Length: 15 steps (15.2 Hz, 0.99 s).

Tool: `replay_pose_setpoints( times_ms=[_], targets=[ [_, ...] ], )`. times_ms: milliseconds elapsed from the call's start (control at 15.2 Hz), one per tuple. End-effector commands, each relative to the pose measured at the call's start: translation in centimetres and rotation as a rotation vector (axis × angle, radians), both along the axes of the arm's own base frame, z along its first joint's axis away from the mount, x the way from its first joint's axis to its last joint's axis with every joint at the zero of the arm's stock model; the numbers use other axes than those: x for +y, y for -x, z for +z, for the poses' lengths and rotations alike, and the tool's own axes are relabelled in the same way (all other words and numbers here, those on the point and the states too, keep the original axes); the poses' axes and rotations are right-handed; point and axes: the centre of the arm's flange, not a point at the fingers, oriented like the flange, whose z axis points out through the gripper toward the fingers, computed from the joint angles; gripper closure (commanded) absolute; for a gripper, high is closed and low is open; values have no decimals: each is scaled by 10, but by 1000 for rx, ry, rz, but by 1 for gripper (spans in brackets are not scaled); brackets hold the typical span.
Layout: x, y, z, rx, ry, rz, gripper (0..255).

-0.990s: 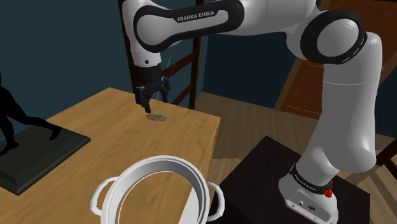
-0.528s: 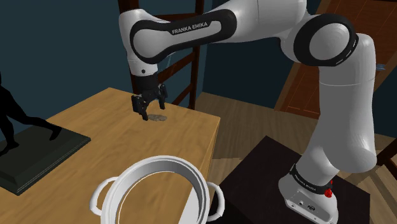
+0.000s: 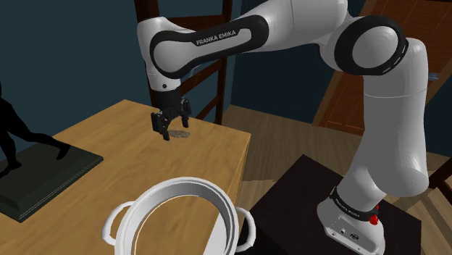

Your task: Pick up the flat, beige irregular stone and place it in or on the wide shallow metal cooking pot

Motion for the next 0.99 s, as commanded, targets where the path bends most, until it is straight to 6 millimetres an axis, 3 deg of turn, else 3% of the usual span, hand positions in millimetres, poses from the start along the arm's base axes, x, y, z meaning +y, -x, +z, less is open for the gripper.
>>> replay_pose_setpoints(
  times_ms=[0, 66, 660, 924],
  targets=[
    [0, 0, 0, 0, 0, 0, 0],
    [0, 0, 0, 0, 0, 0, 255],
    [0, 0, 0, 0, 0, 0, 255],
    [0, 0, 21, 0, 0, 0, 255]
  ],
)
